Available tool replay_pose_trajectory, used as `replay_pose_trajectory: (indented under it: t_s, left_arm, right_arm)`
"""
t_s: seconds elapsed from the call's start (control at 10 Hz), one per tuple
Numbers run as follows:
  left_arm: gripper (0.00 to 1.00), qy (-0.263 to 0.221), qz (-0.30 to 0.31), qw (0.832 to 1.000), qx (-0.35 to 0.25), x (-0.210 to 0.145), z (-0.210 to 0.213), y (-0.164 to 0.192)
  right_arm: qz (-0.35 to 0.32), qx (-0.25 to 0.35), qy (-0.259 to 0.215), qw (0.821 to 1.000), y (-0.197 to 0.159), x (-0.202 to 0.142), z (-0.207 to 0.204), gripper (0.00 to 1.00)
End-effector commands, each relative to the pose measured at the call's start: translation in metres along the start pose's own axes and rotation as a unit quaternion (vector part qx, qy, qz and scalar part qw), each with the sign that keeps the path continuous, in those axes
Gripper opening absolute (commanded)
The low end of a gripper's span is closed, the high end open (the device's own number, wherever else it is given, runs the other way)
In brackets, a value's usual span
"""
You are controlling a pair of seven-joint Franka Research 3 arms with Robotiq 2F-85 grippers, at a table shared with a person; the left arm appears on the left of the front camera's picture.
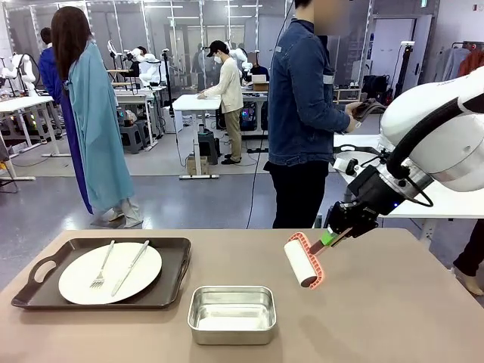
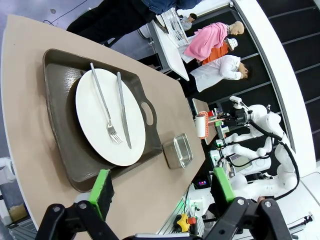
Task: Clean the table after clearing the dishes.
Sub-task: When the left (or right) Handle tray is removed, use the left hand (or right hand) to clean the left (or right) side of the table with the Lint Roller.
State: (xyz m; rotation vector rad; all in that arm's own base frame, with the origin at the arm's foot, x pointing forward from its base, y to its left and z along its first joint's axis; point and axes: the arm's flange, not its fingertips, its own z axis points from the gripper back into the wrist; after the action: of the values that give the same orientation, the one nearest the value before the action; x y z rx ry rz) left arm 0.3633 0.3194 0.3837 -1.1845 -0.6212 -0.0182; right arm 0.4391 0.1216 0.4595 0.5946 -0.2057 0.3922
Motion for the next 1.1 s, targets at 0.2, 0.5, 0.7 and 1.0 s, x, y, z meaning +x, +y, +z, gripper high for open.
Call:
replay_pose_trajectory:
  t_s: [0.2, 0.5, 0.7, 1.0]
  left_arm:
    - [1.0, -0.009, 0.007, 1.0, -0.008, 0.002, 0.002, -0.003]
    - [1.0, -0.009, 0.007, 1.0, -0.008, 0.002, 0.002, -0.003]
    - [1.0, -0.009, 0.007, 1.0, -0.008, 0.002, 0.002, -0.003]
    - [1.0, -0.009, 0.007, 1.0, -0.008, 0.002, 0.002, -0.003]
  right_arm:
    - [0.01, -0.005, 0.015, 1.0, 0.013, 0.003, 0.001, 0.0]
    - [-0.088, -0.025, -0.015, 0.996, -0.022, 0.027, -0.021, 0.21]
    - [-0.134, -0.018, -0.002, 0.991, -0.037, 0.033, -0.043, 0.21]
    - [-0.169, -0.044, 0.023, 0.984, -0.05, 0.046, -0.079, 0.21]
